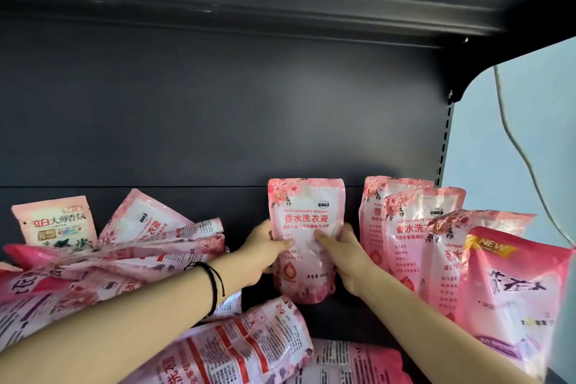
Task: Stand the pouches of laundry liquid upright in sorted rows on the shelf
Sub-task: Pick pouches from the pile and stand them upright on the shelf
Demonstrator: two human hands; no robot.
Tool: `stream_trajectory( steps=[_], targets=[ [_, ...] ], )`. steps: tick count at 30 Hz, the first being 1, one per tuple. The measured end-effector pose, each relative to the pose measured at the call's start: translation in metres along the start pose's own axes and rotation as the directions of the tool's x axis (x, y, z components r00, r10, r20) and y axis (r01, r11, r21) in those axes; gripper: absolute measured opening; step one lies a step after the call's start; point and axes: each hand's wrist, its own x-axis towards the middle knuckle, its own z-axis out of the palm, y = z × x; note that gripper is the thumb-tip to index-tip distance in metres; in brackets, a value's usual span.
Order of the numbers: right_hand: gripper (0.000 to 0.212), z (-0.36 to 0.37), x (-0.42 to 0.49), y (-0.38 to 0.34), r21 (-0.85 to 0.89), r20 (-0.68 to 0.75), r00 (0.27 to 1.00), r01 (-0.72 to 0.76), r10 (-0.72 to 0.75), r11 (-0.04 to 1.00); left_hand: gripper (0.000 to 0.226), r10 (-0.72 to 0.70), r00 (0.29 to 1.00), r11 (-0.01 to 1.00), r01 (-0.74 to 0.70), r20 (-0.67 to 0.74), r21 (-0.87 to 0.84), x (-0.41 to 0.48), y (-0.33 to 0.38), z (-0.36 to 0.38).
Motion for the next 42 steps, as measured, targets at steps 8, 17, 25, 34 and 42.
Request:
stream_trajectory(
  steps=[8,17,25,34,42],
  targets=[
    [0.03,0.009,0.014,0.009,-0.185,-0.001,1.0,-0.006,0.006,0.983,0.025,0.006,0.996,0.997,0.0,-0.084,0.073,0.009,-0.004,-0.004],
    [0.028,-0.014,-0.023,-0.045,-0.958,0.199,0.979,0.187,0.033,0.218,0.038,-0.081,0.986,0.561,-0.074,0.144,0.824,-0.035,0.04,-0.029],
    [0.047,-0.007,-0.085,-0.088,-0.939,0.323,0.939,0.334,0.116,-0.086,0.037,0.065,0.939,-0.111,-0.329,0.337,0.938,-0.103,0.066,-0.041],
    [0.045,0.012,-0.178,-0.071,-0.908,0.407,0.903,0.417,0.135,-0.047,0.028,0.144,0.902,-0.138,-0.389,0.407,0.911,-0.191,0.052,-0.089],
    [0.039,0.05,-0.228,-0.035,-0.811,0.583,0.809,0.577,-0.067,-0.097,0.025,0.203,0.918,-0.054,-0.336,0.34,0.94,-0.246,0.036,-0.13]
  ],
)
